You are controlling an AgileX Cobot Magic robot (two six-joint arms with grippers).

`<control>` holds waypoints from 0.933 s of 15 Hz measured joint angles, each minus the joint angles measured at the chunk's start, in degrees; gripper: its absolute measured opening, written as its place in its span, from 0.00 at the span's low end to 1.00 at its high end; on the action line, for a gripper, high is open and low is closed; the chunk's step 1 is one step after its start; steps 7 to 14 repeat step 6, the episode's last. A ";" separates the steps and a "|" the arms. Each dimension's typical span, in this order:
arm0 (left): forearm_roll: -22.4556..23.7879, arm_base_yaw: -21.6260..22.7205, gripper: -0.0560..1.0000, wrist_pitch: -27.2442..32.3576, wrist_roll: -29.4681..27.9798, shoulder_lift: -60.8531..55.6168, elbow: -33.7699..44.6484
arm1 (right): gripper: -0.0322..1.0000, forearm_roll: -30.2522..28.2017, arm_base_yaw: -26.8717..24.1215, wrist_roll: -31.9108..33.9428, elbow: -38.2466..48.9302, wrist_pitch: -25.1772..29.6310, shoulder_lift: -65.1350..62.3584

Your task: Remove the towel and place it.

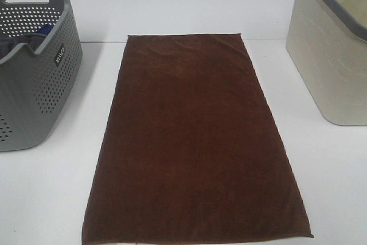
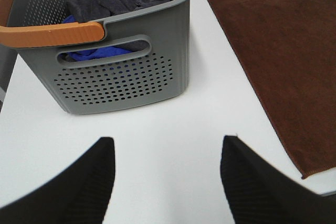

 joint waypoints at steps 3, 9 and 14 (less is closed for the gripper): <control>0.00 0.00 0.60 0.00 0.06 0.00 0.00 | 0.58 0.00 0.00 0.00 0.00 0.00 0.00; 0.00 0.00 0.60 0.00 0.06 0.00 0.00 | 0.58 0.00 0.00 0.00 0.00 0.00 0.00; 0.00 0.00 0.60 0.00 0.06 0.00 0.00 | 0.58 0.00 0.00 0.00 0.00 0.00 0.00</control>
